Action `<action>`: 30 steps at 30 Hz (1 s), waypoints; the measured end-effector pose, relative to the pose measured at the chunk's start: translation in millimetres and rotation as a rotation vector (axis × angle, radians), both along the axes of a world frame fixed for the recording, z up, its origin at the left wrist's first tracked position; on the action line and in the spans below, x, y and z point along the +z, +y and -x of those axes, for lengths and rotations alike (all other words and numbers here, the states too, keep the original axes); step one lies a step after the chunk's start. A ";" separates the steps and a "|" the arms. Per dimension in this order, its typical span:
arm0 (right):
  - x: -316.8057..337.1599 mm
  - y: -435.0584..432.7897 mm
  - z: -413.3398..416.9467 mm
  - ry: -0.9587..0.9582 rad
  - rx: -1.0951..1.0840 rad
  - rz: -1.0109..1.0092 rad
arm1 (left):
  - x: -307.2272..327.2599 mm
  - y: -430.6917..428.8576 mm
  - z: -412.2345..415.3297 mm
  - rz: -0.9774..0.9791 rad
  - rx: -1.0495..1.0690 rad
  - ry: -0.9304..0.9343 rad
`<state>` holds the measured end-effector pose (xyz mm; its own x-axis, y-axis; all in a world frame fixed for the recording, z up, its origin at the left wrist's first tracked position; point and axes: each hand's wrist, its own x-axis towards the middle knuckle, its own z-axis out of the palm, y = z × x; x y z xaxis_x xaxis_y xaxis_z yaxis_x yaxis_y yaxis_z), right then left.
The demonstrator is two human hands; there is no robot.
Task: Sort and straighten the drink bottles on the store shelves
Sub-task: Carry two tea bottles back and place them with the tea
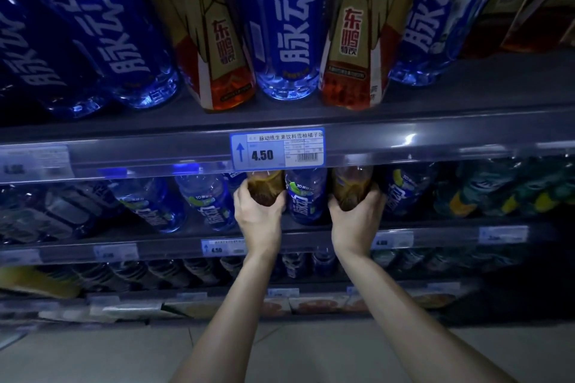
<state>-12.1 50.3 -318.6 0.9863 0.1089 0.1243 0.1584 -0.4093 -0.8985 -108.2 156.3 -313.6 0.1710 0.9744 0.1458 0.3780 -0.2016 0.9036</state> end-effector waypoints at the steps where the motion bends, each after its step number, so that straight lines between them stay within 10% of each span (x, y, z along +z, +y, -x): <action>1: 1.6 -0.3 0.4 -0.001 -0.005 -0.001 | 1.0 0.8 1.1 0.003 -0.003 -0.003; 30: 90.1 -88.5 104.3 -0.061 0.069 -0.100 | 73.5 -86.7 92.3 -0.035 -0.141 -0.042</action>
